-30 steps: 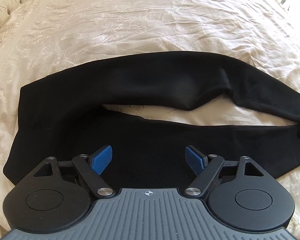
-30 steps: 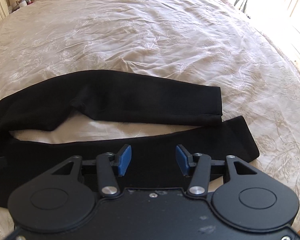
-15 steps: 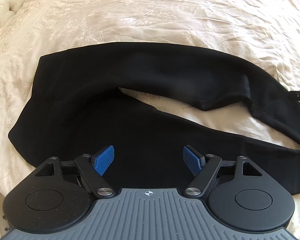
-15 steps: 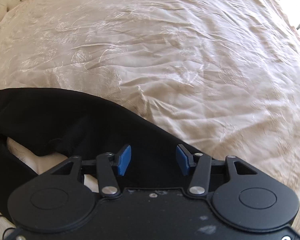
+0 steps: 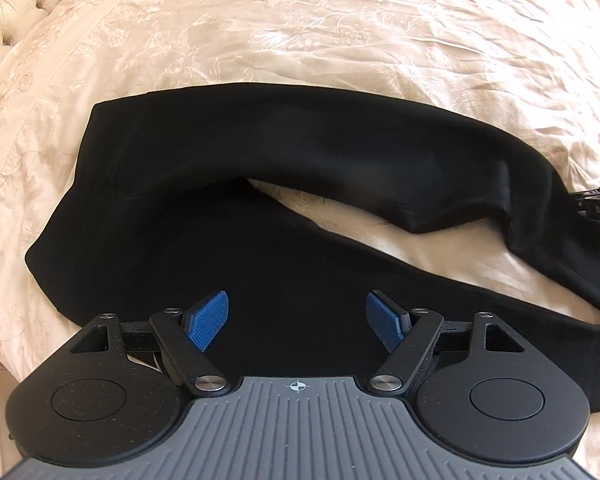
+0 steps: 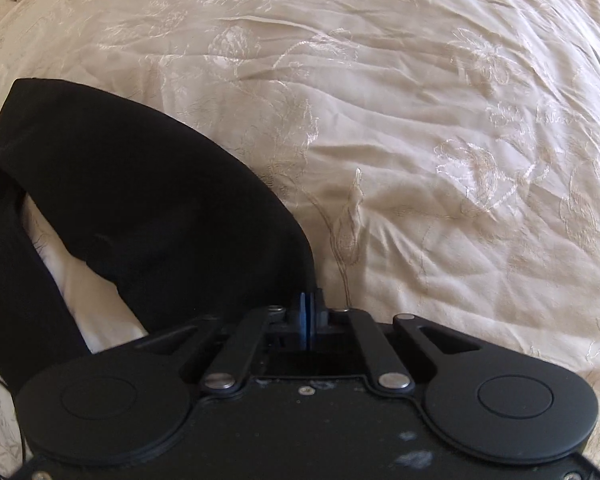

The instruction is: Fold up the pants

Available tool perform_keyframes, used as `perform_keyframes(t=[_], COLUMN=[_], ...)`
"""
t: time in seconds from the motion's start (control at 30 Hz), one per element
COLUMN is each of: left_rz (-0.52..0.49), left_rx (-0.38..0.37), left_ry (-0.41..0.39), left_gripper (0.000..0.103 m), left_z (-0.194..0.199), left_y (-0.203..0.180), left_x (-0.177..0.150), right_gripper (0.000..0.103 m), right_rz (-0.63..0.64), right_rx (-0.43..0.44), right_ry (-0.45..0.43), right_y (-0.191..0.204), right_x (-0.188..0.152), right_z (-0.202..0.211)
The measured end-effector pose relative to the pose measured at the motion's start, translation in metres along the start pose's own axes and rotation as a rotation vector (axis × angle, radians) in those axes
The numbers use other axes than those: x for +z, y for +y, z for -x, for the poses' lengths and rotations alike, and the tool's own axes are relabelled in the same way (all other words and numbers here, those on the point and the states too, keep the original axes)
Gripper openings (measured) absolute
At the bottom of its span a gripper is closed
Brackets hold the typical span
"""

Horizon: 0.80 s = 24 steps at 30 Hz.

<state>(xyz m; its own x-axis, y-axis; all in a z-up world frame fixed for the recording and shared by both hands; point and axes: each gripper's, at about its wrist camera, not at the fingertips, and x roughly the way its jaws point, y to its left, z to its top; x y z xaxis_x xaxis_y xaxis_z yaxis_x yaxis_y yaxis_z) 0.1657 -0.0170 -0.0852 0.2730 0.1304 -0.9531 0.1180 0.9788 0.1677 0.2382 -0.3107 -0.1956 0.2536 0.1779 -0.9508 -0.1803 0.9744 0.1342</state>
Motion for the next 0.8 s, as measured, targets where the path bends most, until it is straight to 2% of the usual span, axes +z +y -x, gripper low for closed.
perform_keyframes(t=[0.1, 0.2, 0.3, 0.4, 0.5, 0.63, 0.8], left_rz=[-0.016, -0.031, -0.031, -0.002, 0.062, 0.137, 0.106], left_rx=[-0.011, -0.024, -0.051, -0.098, -0.159, -0.221, -0.185], left_ry=[-0.021, -0.045, -0.055, -0.041, -0.003, 0.050, 0.067], left_gripper=[0.075, 0.075, 0.075, 0.075, 0.075, 0.075, 0.075], left_z=[-0.002, -0.009, -0.019, -0.034, -0.053, -0.077, -0.091], left_y=[-0.003, -0.005, -0.007, -0.008, -0.007, -0.008, -0.020], left_x=[0.019, 0.045, 0.075, 0.108, 0.138, 0.161, 0.174], right_gripper=[0.002, 0.001, 0.001, 0.001, 0.002, 0.002, 0.002], right_rz=[0.105, 0.034, -0.026, 0.028, 0.038, 0.059, 0.145], right_rx=[-0.095, -0.174, -0.220, -0.259, -0.284, -0.291, -0.264], right_ry=[-0.064, -0.177, -0.203, -0.207, -0.225, -0.285, -0.319], right_y=[0.002, -0.021, -0.032, -0.018, -0.008, 0.004, 0.022], right_x=[0.005, 0.014, 0.016, 0.004, -0.005, -0.019, -0.055], right_z=[0.023, 0.049, 0.053, 0.043, 0.036, 0.053, 0.076])
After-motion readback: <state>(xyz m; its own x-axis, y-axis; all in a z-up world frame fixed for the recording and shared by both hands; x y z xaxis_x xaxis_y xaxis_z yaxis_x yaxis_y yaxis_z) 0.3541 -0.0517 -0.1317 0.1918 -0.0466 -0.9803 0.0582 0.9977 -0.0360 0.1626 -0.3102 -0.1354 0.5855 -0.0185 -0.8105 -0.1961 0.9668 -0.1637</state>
